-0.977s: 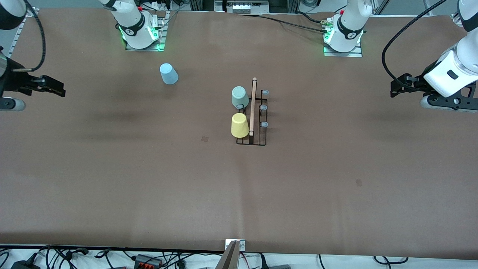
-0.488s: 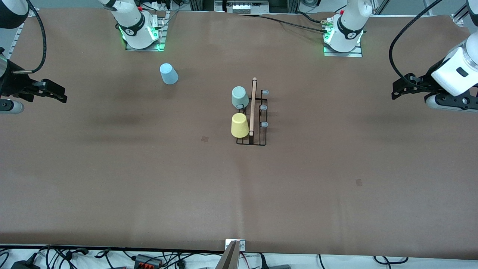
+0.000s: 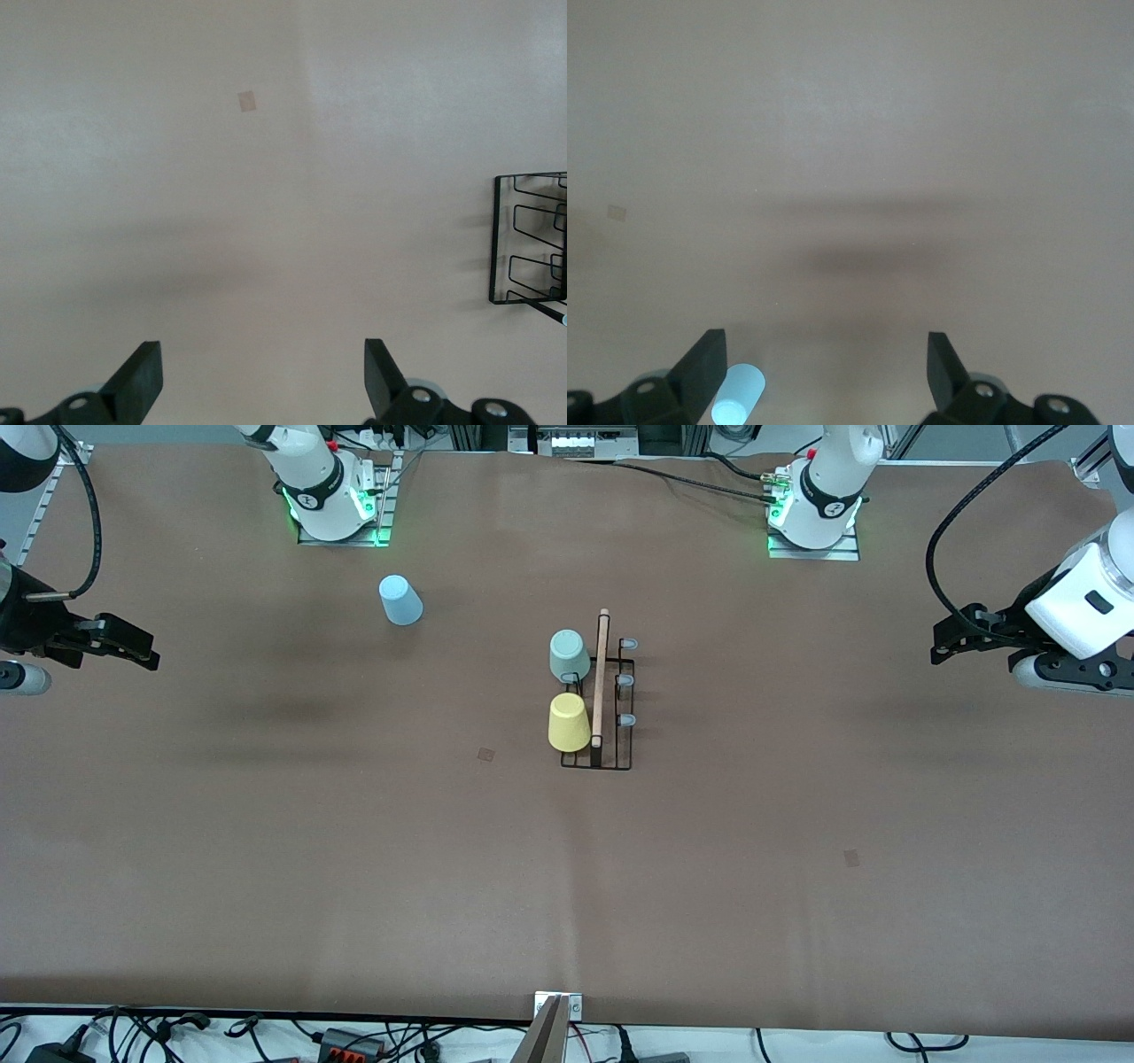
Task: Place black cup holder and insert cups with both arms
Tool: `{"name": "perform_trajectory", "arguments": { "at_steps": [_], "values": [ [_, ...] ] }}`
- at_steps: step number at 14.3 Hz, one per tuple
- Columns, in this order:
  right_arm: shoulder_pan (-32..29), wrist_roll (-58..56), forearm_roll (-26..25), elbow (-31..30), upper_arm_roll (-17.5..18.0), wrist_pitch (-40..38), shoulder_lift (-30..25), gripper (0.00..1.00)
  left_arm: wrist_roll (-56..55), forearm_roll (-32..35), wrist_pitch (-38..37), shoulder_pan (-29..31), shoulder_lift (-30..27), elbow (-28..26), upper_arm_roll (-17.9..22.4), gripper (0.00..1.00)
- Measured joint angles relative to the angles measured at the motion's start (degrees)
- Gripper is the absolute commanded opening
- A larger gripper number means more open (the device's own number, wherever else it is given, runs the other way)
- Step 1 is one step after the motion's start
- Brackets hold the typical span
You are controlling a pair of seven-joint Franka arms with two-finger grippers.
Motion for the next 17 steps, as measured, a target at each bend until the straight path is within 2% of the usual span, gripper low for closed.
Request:
{"name": "perform_trajectory", "arguments": {
  "at_steps": [17],
  "values": [
    [0.25,0.01,0.03,0.49,0.01,0.74,1.00,1.00,-0.01,0.00,0.00,0.00,-0.16,-0.12,0.00,1.00]
  ]
}}
